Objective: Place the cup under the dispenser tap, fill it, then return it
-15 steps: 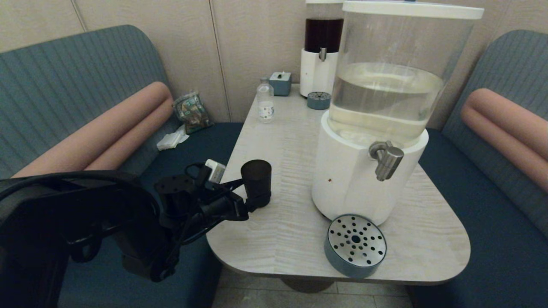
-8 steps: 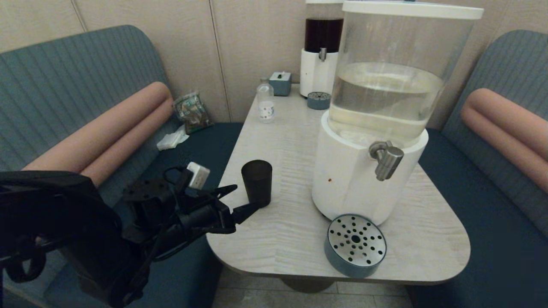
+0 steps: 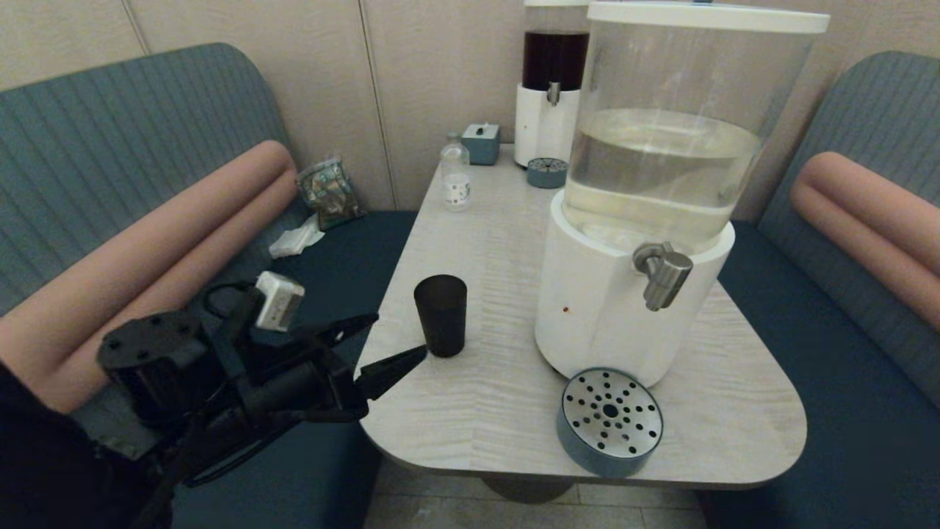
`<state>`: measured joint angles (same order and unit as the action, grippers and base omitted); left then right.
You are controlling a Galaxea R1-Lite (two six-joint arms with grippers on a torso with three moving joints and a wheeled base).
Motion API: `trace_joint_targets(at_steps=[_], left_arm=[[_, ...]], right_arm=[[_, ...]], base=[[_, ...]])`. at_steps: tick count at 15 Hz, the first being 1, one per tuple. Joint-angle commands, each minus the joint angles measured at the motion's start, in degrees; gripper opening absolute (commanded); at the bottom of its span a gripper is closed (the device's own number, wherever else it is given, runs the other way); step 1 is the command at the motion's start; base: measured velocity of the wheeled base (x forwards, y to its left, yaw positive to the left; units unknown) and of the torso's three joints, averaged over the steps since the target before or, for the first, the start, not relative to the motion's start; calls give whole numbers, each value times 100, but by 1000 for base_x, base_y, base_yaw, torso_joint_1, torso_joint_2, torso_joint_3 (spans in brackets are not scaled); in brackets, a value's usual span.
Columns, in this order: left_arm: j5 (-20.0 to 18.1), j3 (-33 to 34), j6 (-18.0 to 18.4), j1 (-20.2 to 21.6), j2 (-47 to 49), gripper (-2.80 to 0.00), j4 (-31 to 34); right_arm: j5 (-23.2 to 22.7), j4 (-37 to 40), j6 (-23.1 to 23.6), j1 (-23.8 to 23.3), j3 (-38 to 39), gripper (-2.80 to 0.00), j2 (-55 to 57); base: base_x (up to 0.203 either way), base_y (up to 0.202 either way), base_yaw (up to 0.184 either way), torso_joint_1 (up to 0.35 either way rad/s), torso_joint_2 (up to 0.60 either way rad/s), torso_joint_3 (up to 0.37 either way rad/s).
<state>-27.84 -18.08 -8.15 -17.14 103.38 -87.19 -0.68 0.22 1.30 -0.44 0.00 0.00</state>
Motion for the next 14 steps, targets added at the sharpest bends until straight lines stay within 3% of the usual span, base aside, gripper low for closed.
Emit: trace_joint_targets(at_steps=[1,5,11,14], left_arm=[[12,445,-22,0,-1100,-280,-48],[457,1035,-190,21,-2409,-280,-48],[1977,1518,-591,58,-4104,-280,-40],[2305,1705,-697,398,-4946,-280,9]], right_arm=[[-2,-4,1,0,0,-280,9],[-2,-4,1,0,0,-280,9],[-2,-4,1,0,9,-280,9],[-2,-4,1,0,8,-280,9]], base=[[0,0,0,0,0,0],[0,0,0,0,0,0],[0,0,0,0,0,0],[0,0,0,0,0,0]])
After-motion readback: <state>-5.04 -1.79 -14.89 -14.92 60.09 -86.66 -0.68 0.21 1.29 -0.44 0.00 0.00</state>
